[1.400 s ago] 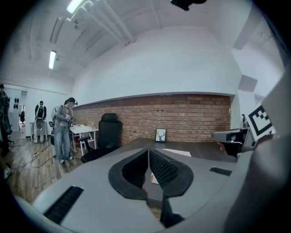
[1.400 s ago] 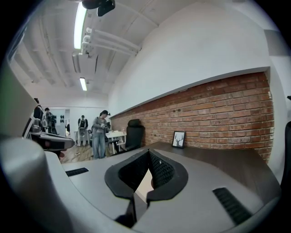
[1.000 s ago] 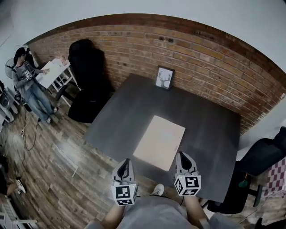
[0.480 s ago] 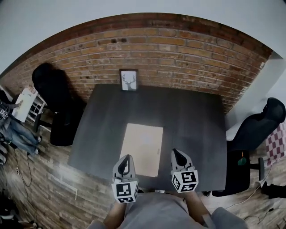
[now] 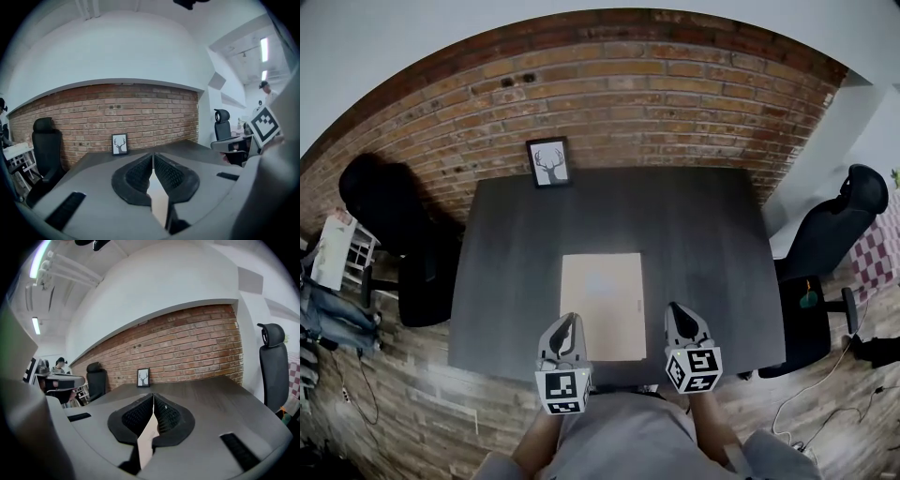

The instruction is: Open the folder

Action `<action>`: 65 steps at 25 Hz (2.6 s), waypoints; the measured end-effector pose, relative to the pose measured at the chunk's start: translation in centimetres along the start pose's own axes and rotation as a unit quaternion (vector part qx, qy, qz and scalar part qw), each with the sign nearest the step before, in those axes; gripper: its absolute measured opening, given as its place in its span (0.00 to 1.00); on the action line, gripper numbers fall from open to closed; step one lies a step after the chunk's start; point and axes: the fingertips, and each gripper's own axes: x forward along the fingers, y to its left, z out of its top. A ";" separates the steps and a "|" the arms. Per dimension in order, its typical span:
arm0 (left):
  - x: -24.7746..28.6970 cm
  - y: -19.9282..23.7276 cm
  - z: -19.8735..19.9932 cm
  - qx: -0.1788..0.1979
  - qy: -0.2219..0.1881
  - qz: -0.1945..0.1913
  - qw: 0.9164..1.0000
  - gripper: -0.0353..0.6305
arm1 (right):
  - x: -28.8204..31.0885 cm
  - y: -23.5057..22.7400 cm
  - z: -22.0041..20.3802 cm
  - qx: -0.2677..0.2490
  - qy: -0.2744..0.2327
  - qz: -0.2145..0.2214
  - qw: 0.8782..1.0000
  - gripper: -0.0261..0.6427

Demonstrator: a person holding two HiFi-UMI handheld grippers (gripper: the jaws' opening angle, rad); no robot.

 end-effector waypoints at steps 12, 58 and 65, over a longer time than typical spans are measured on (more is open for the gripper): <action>1.9 -1.1 -4.2 0.042 0.062 -0.081 0.994 0.23 | 0.5 0.9 -6.6 0.024 0.077 -0.017 0.997 0.04; 1.6 -15.2 -17.4 0.281 0.168 -0.287 0.900 0.38 | 2.0 2.2 -19.8 -0.010 0.257 0.057 0.965 0.14; 1.2 -17.4 -19.9 0.342 0.181 -0.320 0.865 0.41 | 2.0 2.2 -19.8 -0.017 0.260 0.064 0.963 0.14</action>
